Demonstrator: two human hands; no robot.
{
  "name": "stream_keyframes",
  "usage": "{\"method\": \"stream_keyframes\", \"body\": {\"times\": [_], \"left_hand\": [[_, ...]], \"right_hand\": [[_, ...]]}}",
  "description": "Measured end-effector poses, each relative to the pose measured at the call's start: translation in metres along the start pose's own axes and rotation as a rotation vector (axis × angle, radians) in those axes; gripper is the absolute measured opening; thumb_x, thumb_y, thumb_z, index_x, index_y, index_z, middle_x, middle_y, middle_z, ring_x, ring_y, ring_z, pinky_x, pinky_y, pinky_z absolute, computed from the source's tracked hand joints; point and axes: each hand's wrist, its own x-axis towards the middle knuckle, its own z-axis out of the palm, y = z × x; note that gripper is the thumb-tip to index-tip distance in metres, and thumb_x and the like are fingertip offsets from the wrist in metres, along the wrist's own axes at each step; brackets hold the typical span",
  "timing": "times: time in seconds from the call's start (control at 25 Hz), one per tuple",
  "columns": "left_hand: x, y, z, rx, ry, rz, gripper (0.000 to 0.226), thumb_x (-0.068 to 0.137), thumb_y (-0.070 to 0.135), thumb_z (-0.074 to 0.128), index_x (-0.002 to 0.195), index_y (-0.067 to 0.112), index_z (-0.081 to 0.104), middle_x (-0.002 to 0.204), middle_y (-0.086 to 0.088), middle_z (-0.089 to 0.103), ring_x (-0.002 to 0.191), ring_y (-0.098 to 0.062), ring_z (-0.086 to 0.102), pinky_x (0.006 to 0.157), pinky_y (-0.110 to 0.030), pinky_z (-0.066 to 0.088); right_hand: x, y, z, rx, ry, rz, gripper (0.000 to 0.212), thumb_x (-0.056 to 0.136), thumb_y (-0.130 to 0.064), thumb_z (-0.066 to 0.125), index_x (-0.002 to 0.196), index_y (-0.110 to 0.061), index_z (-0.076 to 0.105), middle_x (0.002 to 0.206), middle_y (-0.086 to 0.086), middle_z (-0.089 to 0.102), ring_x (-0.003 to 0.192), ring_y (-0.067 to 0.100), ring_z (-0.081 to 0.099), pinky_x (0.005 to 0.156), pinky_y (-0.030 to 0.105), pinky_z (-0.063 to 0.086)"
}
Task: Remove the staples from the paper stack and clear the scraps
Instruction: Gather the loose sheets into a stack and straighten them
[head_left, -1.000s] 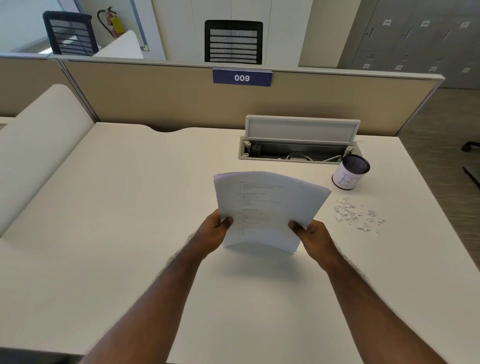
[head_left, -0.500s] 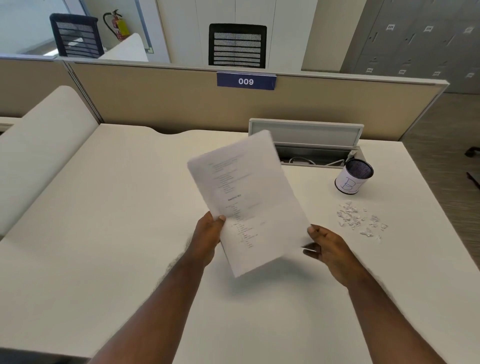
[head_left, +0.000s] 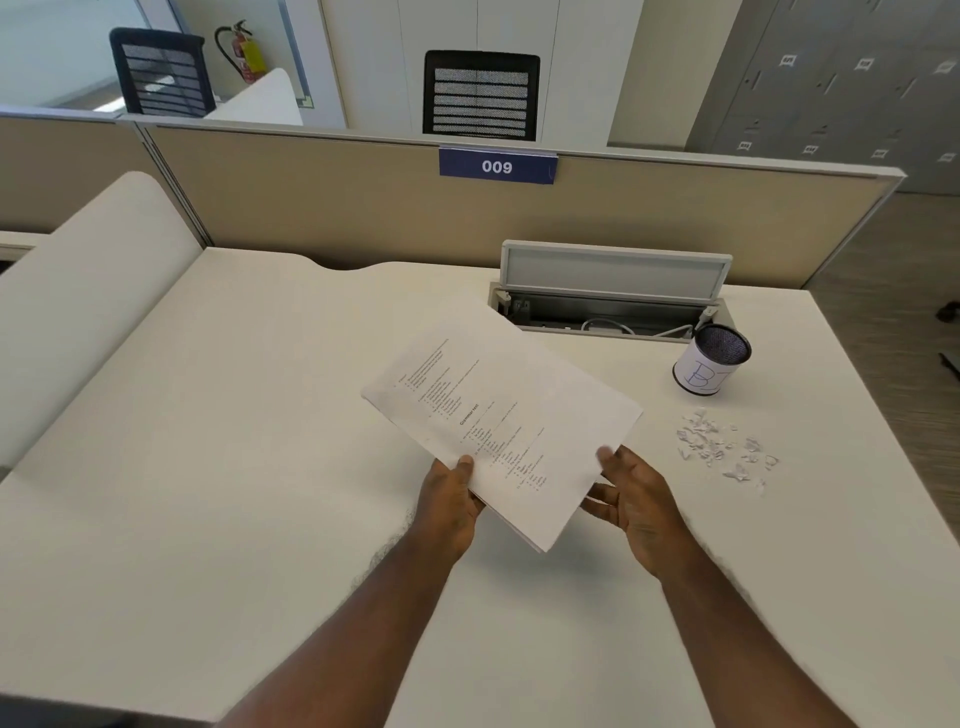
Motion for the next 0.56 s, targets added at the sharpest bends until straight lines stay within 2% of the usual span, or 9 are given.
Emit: {"method": "stream_keyframes", "body": {"times": [0.12, 0.24, 0.32, 0.36, 0.44, 0.56], "left_hand": [[-0.002, -0.006, 0.000, 0.033, -0.069, -0.037, 0.035, 0.102, 0.003, 0.039, 0.133, 0.016, 0.048, 0.125, -0.007, 0.064, 0.112, -0.024, 0.062, 0.092, -0.044, 0.053], [0.001, 0.012, -0.014, 0.040, -0.163, -0.035, 0.039, 0.100, 0.007, 0.044, 0.138, 0.011, 0.048, 0.129, -0.011, 0.063, 0.112, -0.027, 0.062, 0.085, -0.040, 0.058], [0.009, 0.043, -0.031, 0.057, -0.166, 0.044, 0.041, 0.098, 0.012, 0.046, 0.139, 0.008, 0.048, 0.126, -0.013, 0.064, 0.104, -0.025, 0.065, 0.079, -0.036, 0.060], [0.013, 0.062, -0.042, 0.137, -0.156, 0.103, 0.042, 0.098, 0.014, 0.048, 0.140, 0.009, 0.048, 0.121, -0.012, 0.066, 0.099, -0.022, 0.066, 0.078, -0.034, 0.059], [0.020, 0.095, -0.057, 0.462, -0.183, 0.170, 0.049, 0.094, 0.020, 0.058, 0.141, 0.015, 0.048, 0.109, -0.004, 0.071, 0.092, -0.018, 0.067, 0.083, -0.032, 0.053], [0.026, 0.110, -0.057, 0.824, -0.331, 0.170, 0.050, 0.085, 0.027, 0.066, 0.132, 0.012, 0.057, 0.119, -0.013, 0.071, 0.111, -0.032, 0.066, 0.095, -0.049, 0.052]], "right_hand": [[0.005, 0.005, 0.005, -0.069, 0.099, -0.021, 0.017, 0.092, -0.007, 0.060, 0.106, -0.016, 0.065, 0.103, 0.005, 0.075, 0.090, 0.023, 0.071, 0.068, 0.035, 0.058], [0.005, -0.001, -0.006, -0.099, 0.138, -0.023, 0.018, 0.091, -0.003, 0.059, 0.100, -0.016, 0.067, 0.102, 0.002, 0.075, 0.091, 0.023, 0.070, 0.072, 0.037, 0.057], [0.001, -0.012, -0.020, -0.164, 0.130, -0.031, 0.018, 0.091, -0.002, 0.059, 0.098, -0.016, 0.068, 0.094, -0.002, 0.077, 0.085, 0.020, 0.071, 0.070, 0.035, 0.057], [-0.002, -0.018, -0.027, -0.202, 0.112, -0.037, 0.019, 0.091, -0.002, 0.059, 0.098, -0.017, 0.068, 0.089, -0.005, 0.077, 0.081, 0.018, 0.072, 0.068, 0.034, 0.057], [-0.003, -0.027, -0.038, -0.281, 0.078, -0.055, 0.020, 0.090, -0.001, 0.060, 0.098, -0.017, 0.068, 0.085, -0.005, 0.077, 0.076, 0.016, 0.072, 0.066, 0.033, 0.058], [0.000, -0.031, -0.041, -0.396, 0.062, -0.107, 0.017, 0.090, -0.002, 0.062, 0.102, -0.011, 0.068, 0.088, -0.002, 0.077, 0.079, 0.018, 0.073, 0.072, 0.038, 0.060]]}}
